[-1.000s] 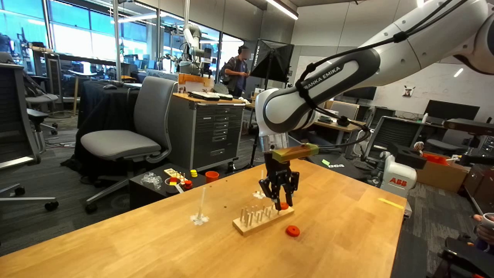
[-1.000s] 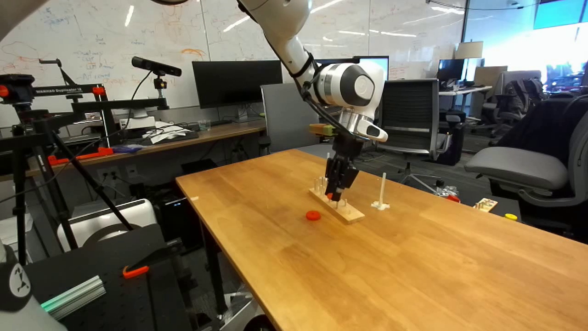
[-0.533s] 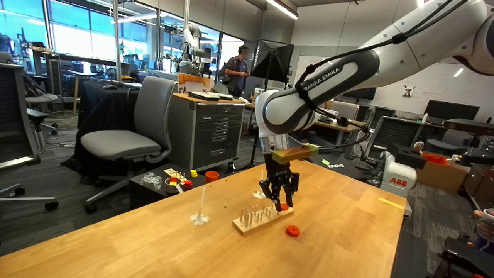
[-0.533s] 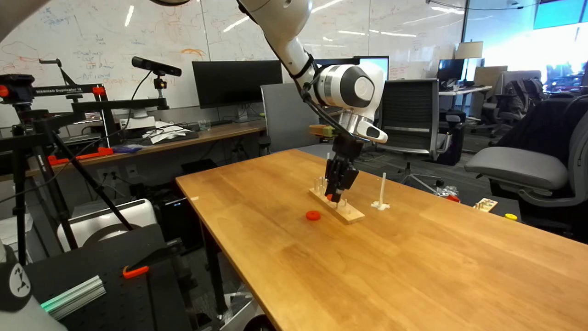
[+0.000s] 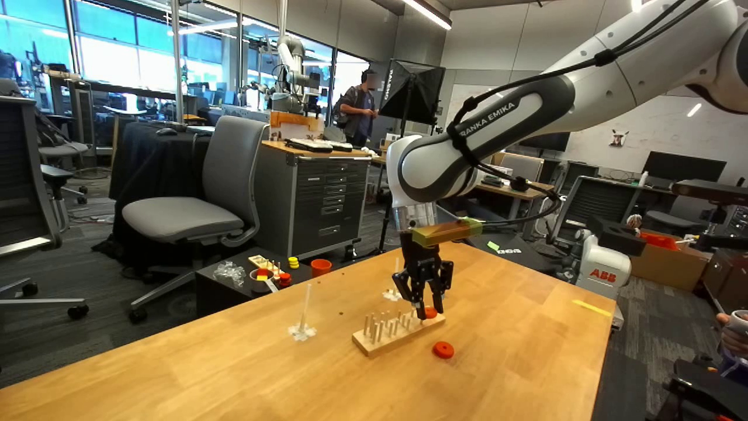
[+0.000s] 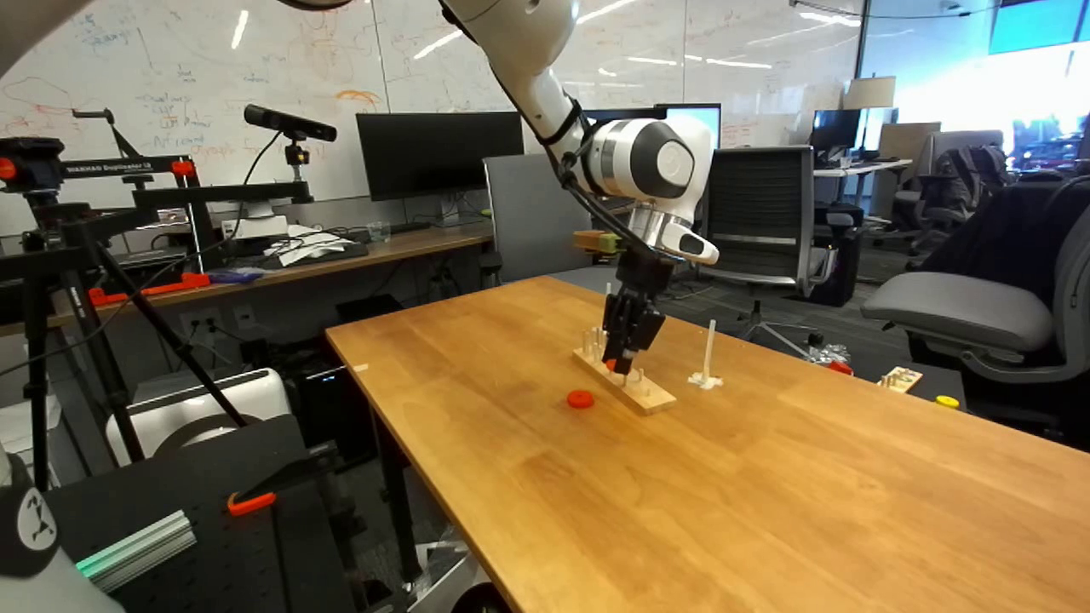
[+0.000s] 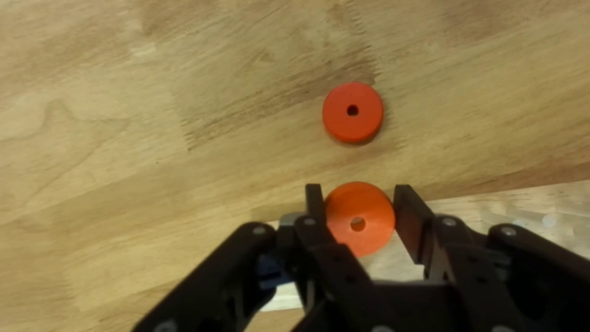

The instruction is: Pick up the orange ring on the right and put it on the wooden stand

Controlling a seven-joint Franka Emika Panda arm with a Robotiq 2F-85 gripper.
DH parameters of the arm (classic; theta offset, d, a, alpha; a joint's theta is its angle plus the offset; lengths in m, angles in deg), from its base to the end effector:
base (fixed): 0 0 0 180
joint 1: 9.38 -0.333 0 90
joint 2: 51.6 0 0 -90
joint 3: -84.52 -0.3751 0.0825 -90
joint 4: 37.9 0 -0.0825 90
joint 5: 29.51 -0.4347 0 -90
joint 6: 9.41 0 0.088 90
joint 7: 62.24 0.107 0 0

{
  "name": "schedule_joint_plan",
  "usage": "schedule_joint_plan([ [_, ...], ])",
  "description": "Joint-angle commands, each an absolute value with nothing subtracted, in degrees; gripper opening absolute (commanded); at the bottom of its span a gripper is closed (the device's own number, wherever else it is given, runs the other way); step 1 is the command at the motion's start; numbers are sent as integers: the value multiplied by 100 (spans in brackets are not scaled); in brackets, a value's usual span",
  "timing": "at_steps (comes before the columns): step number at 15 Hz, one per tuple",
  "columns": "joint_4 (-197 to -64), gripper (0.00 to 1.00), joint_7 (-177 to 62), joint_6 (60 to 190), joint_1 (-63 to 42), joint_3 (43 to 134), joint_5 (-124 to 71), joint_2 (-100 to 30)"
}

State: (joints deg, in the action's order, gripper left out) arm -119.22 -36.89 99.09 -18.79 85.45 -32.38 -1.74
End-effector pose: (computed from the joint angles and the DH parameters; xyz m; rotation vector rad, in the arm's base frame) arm 0.7522 0.1181 0.1550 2.9614 -0.4727 -0.5885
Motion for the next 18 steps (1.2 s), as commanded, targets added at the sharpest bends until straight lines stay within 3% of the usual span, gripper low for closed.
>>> schedule_joint_plan([
  [1,-12012,17,-3771,9889,-1874,8532,-3279,-329],
  [4,-12087,17,-3793,9889,-1875,8525,-3276,-402],
  [5,-11904,42,-3706,9892,-1894,8563,-3253,-197],
  [13,-11909,42,-3710,9891,-1894,8562,-3252,-214],
  [14,-11909,17,-3710,9891,-1894,8562,-3252,-214],
  [18,-11767,17,-3664,9803,-1863,8558,-3307,-159],
])
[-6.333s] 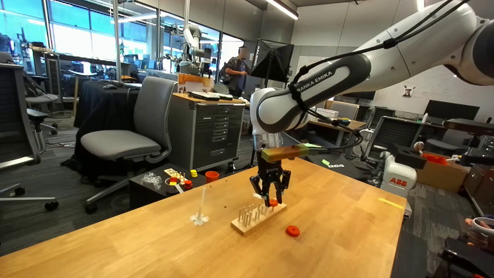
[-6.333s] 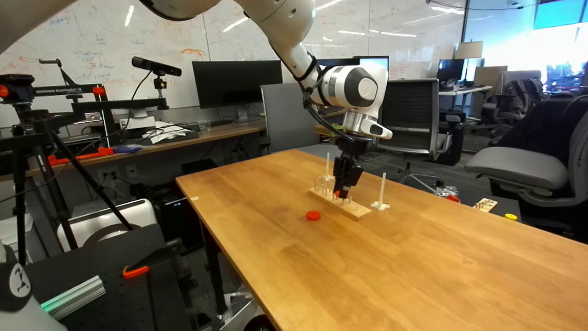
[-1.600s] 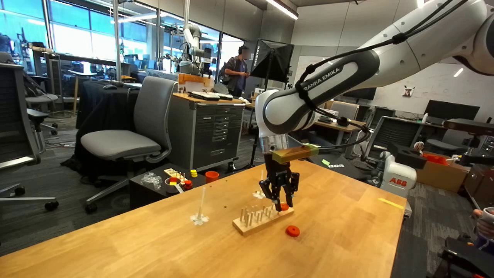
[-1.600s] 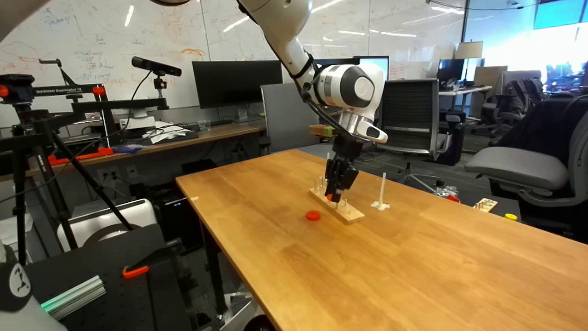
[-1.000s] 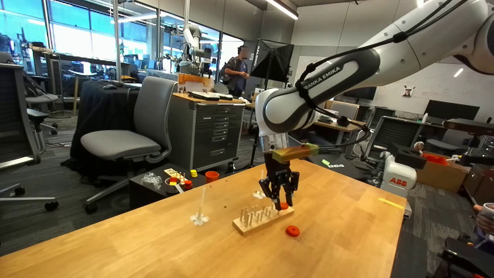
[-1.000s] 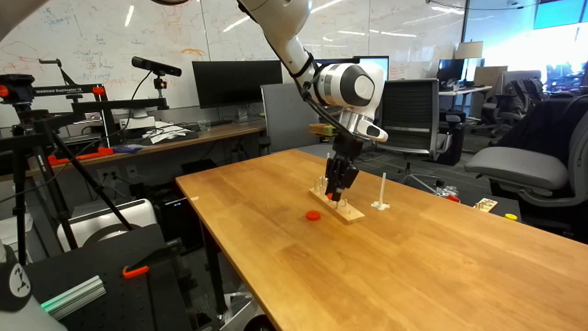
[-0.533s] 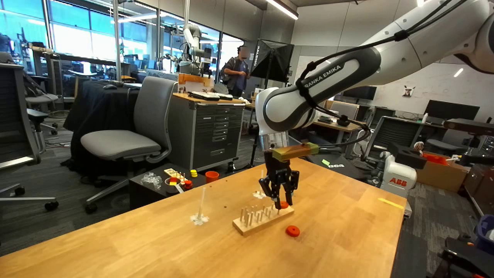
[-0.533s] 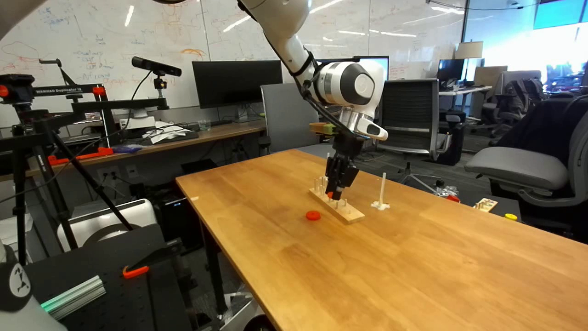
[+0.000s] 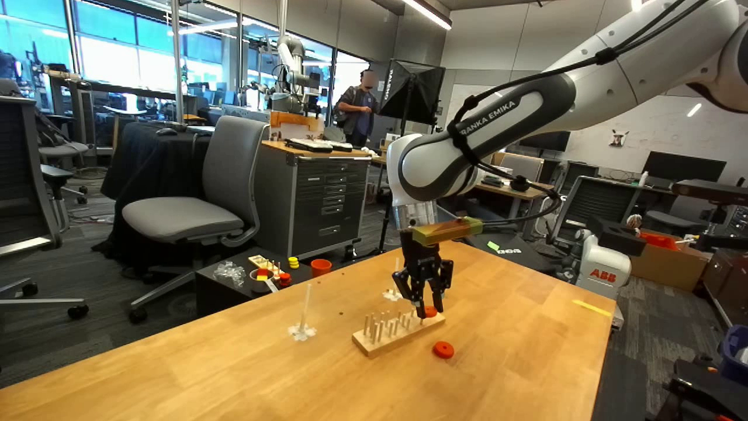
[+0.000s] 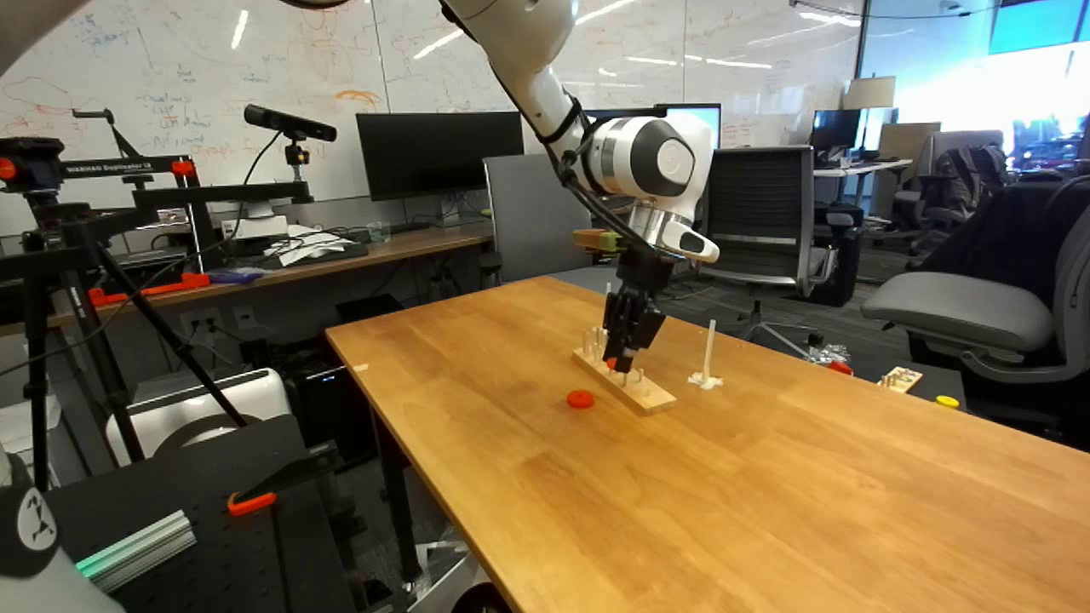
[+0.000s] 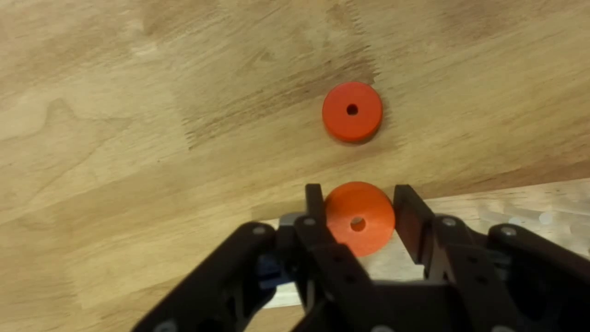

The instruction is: Pick up the orange ring on the right and put it on the wooden stand

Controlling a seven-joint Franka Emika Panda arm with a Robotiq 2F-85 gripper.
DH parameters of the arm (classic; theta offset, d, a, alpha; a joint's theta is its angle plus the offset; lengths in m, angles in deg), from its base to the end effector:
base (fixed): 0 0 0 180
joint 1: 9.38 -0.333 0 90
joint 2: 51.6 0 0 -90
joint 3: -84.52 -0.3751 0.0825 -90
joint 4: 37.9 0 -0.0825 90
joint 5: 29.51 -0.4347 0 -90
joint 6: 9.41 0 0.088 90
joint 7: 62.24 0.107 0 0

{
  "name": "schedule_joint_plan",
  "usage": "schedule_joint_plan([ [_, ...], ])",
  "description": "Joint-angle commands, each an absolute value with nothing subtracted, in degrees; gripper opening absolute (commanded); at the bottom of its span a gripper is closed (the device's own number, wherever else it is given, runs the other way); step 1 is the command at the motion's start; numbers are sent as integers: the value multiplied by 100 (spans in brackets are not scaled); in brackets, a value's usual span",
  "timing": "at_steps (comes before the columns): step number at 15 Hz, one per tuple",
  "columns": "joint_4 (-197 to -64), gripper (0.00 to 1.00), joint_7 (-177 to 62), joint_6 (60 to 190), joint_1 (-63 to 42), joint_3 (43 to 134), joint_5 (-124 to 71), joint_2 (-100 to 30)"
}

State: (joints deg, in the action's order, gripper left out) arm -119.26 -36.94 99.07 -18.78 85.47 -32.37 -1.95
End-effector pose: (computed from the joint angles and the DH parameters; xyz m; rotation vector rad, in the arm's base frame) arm 0.7526 0.1178 0.1575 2.9629 -0.4721 -0.5848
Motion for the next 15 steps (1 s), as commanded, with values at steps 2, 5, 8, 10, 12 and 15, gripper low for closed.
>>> schedule_joint_plan([
  [2,-11736,17,-3704,9815,-1837,8545,-3323,-159],
  [5,-11679,17,-3739,9842,-1824,8533,-3322,-158],
  [8,-11573,17,-3746,9807,-1820,8530,-3320,-81],
  [10,-11488,17,-3747,9744,-1822,8531,-3313,-2],
  [12,-11401,17,-3743,9700,-1820,8536,-3312,91],
  [15,-11270,17,-3775,9612,-1794,8526,-3328,222],
])
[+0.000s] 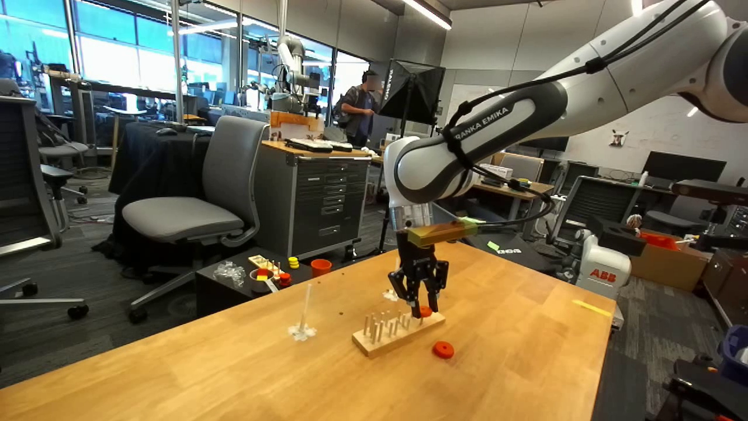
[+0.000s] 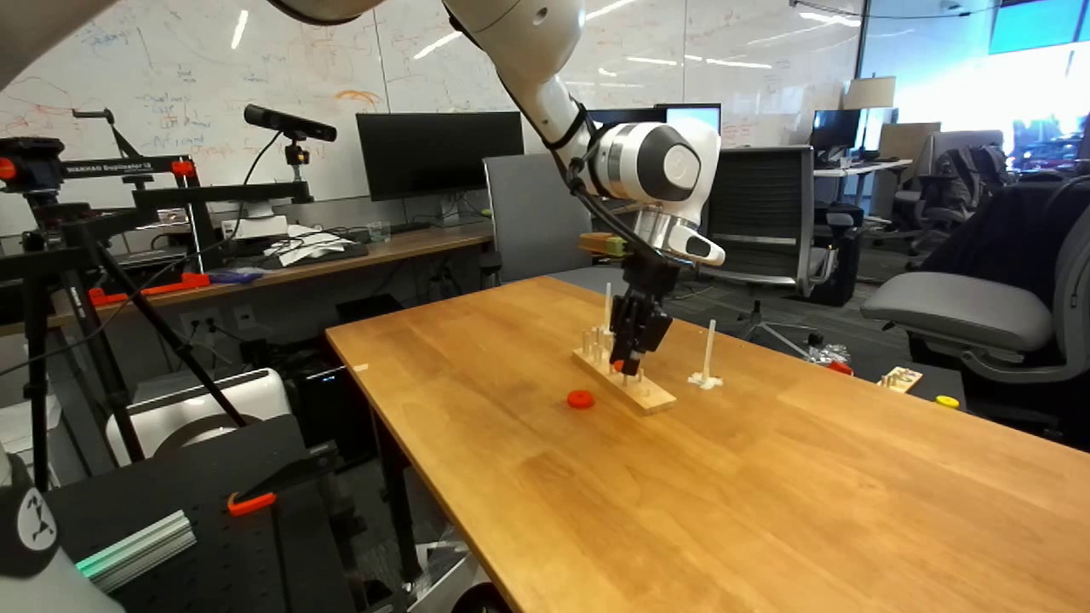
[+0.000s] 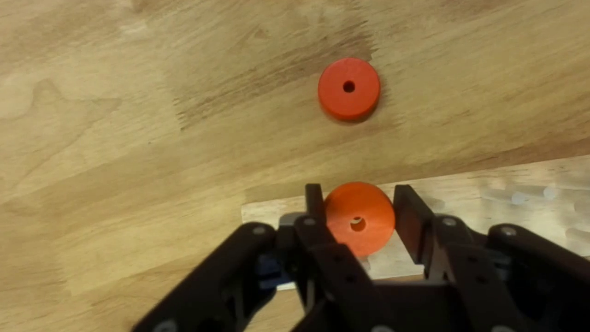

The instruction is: Pick up the orange ring on the right and put it on the wooden stand

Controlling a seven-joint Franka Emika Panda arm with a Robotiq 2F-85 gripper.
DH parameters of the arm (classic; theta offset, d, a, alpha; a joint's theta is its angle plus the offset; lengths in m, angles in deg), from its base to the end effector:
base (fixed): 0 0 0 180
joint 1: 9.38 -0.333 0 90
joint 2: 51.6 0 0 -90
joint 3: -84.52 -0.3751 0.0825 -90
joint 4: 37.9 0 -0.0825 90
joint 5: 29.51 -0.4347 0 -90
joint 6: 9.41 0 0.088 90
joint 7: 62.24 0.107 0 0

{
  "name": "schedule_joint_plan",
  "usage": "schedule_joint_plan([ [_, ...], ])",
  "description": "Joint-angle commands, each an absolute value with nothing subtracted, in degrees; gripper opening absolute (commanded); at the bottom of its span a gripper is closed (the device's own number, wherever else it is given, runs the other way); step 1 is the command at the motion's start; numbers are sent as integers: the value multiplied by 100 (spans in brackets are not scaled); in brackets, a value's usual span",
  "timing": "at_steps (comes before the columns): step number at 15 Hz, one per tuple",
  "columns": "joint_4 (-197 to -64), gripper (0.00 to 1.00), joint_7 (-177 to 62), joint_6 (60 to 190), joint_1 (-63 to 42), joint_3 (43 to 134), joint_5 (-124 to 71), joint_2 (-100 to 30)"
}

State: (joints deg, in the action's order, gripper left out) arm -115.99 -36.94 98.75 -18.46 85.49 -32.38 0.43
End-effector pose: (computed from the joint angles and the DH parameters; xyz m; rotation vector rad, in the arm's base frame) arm 0.7651 0.1154 0.1497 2.9679 -0.4804 -0.5713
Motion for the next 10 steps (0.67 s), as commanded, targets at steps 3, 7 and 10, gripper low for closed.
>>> schedule_joint_plan([
  [3,-11186,17,-3806,9541,-1782,8517,-3328,284],
  [7,-11110,17,-3836,9569,-1787,8513,-3317,343],
  [10,-11023,17,-3823,9510,-1798,8513,-3317,415],
])
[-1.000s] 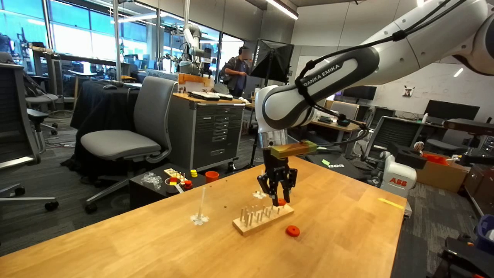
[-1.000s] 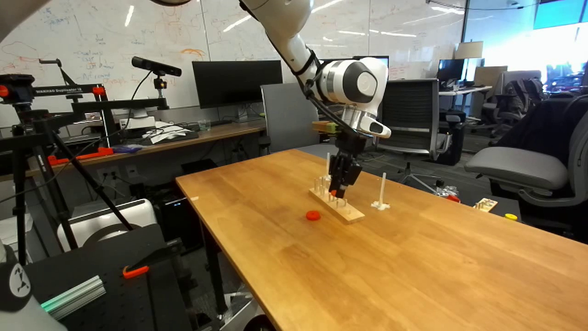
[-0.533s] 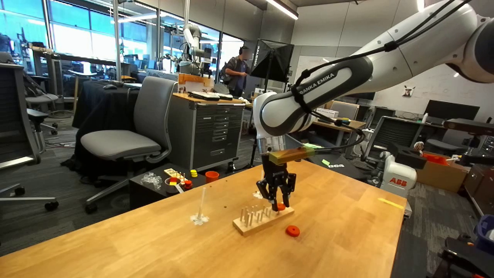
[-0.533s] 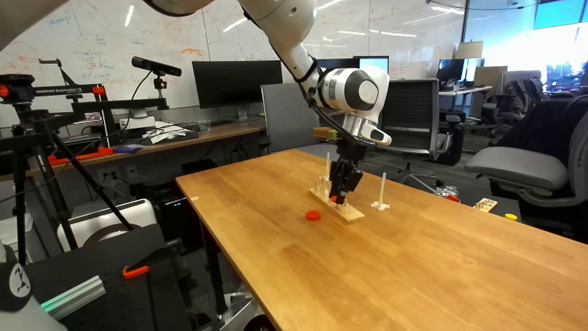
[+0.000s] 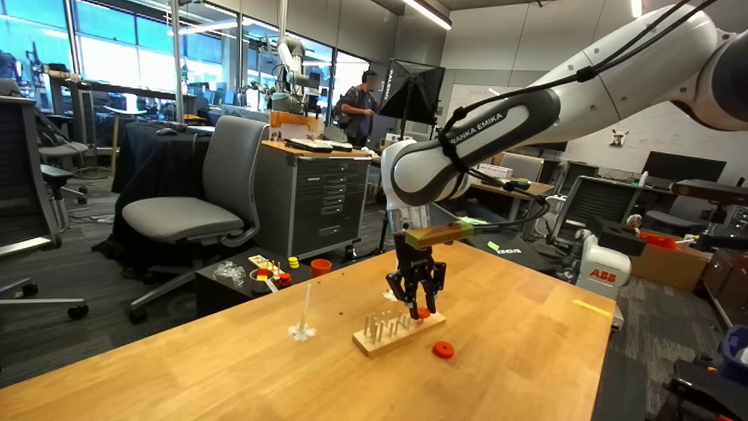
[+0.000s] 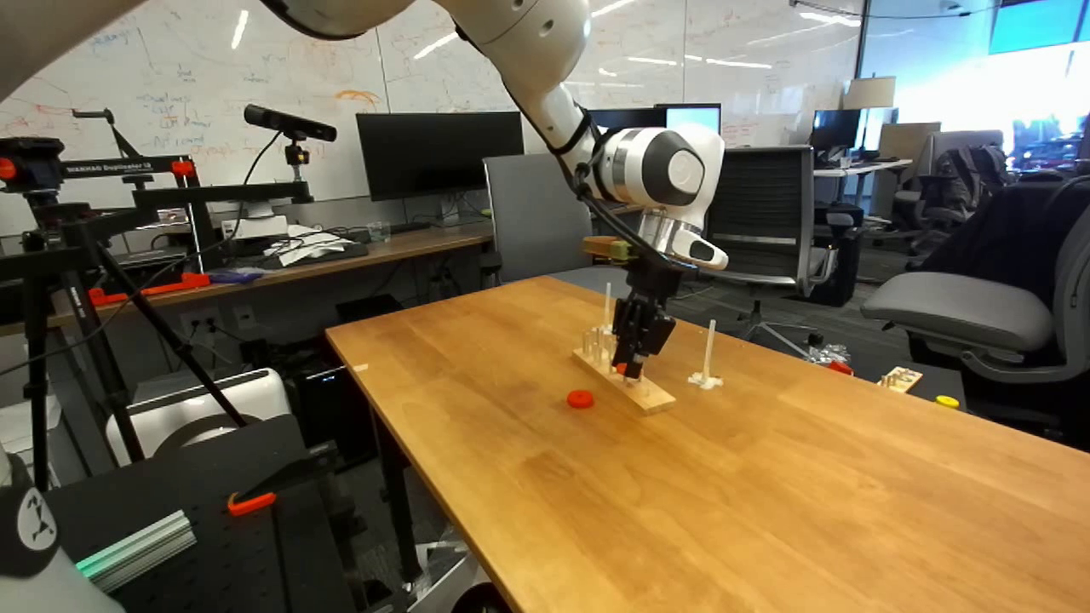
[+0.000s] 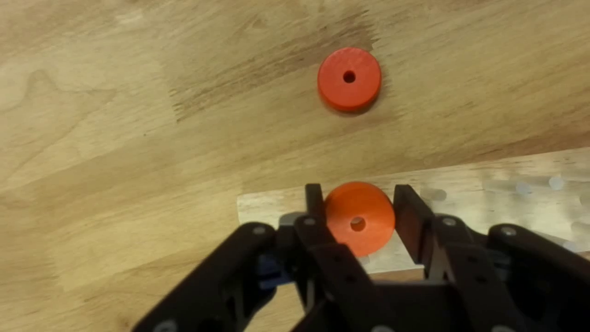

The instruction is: Pick up the orange ring on the right and put it on the wooden stand

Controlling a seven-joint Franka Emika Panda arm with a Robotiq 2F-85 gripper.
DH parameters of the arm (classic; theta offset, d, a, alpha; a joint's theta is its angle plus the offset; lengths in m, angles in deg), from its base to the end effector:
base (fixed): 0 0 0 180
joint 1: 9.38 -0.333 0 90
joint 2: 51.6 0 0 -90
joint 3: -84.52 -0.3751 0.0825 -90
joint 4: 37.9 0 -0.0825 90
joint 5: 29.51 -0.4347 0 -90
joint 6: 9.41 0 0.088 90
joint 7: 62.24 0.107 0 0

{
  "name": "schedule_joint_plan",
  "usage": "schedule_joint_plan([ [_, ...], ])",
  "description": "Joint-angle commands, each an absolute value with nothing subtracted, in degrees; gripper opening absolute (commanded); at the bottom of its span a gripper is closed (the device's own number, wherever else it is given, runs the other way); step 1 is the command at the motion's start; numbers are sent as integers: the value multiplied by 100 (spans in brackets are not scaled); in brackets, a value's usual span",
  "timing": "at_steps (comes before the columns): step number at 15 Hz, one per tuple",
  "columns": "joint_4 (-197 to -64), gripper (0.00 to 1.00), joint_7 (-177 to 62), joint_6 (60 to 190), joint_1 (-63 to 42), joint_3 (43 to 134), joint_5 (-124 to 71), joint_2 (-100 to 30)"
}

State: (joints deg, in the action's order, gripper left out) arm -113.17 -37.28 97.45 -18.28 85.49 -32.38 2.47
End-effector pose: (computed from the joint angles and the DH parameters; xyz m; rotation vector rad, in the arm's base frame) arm 0.7727 0.1144 0.1421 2.9654 -0.4740 -0.5848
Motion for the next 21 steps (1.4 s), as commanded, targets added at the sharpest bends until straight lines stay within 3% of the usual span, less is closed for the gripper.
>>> schedule_joint_plan([
  [1,-11043,17,-3815,9532,-1809,8518,-3307,415],
  [21,-11578,17,-3810,9864,-1861,8555,-3257,211],
])
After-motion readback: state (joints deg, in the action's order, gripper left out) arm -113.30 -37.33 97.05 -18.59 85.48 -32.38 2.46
